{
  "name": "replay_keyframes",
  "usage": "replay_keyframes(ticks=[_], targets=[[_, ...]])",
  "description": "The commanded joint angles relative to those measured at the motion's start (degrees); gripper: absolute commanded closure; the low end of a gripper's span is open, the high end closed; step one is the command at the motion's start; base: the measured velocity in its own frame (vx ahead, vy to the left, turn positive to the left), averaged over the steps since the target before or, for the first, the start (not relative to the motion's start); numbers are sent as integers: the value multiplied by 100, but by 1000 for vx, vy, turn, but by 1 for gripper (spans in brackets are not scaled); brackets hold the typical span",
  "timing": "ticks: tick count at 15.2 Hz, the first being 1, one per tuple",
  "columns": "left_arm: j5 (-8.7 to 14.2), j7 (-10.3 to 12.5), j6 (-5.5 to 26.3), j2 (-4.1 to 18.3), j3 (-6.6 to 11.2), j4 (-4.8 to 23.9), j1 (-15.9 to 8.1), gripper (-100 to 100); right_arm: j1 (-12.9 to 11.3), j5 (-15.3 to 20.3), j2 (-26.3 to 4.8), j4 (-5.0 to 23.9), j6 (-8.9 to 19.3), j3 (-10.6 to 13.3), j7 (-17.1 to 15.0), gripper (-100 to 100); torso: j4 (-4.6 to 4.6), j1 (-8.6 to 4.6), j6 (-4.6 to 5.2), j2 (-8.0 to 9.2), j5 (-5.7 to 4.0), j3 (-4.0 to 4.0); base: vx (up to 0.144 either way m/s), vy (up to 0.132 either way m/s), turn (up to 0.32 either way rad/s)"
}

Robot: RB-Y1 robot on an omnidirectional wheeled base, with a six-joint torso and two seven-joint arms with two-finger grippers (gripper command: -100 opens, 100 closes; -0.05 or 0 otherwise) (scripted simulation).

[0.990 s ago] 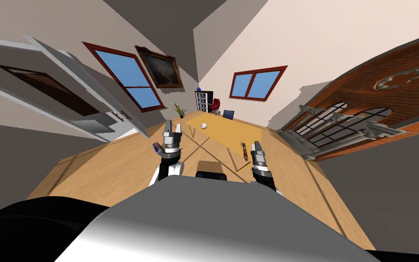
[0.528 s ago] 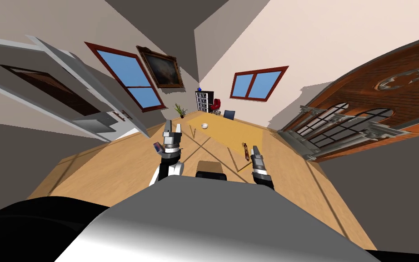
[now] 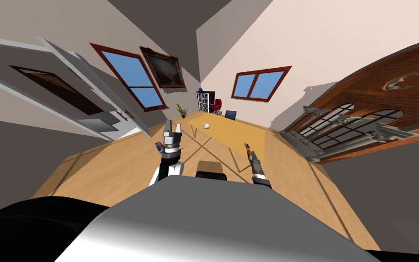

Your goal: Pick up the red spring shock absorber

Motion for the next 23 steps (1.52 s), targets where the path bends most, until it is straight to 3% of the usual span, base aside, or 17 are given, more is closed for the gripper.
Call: replay_keyframes(ticks=[1, 2, 5, 10, 12, 17, 19, 23], targets=[[0, 0, 0, 0, 0, 0, 0, 0, 71, -9, -23, 171, -8, 9, 30, -100, 0, 0, 0, 0, 0, 0, 6, 32, 22], [0, 0, 0, 0, 0, 0, 0, 0, 83, -41, -108, 400, -43, 17, 113, -100, 0, -1, 2, 1, 1, 0, 13, 41, 60], [0, 0, 0, 0, 0, 0, 0, 0, 83, -41, -108, 588, -43, 17, 113, -100, 0, 1, 1, -1, 1, -1, 13, 34, 22], [0, 0, 0, 0, 0, 0, 0, 0, 101, -97, -293, 1289, -109, 45, 292, -100, -1, -1, 0, -5, 0, -3, 21, 36, 74], [0, 0, 0, 0, 0, 0, 0, 0, 101, -97, -293, 1444, -109, 45, 292, -100, -2, -2, 1, -6, 1, -4, 16, 23, 2], [0, 0, 0, 0, 0, 0, 0, 0, 110, -142, -498, 2230, -168, 88, 484, -100, -1, -2, -1, -8, 0, -4, 29, 34, 85], [0, 0, 0, 0, 0, 0, 0, 0, 110, -142, -498, 2311, -168, 88, 484, -100, -2, -1, 2, -9, 1, -5, 24, 21, 16], [0, 0, 0, 0, 0, 0, 0, 0, 109, -160, -608, 2740, -194, 116, 583, -100, -2, -7, 1, -10, 0, -6, 32, 21, 70]])
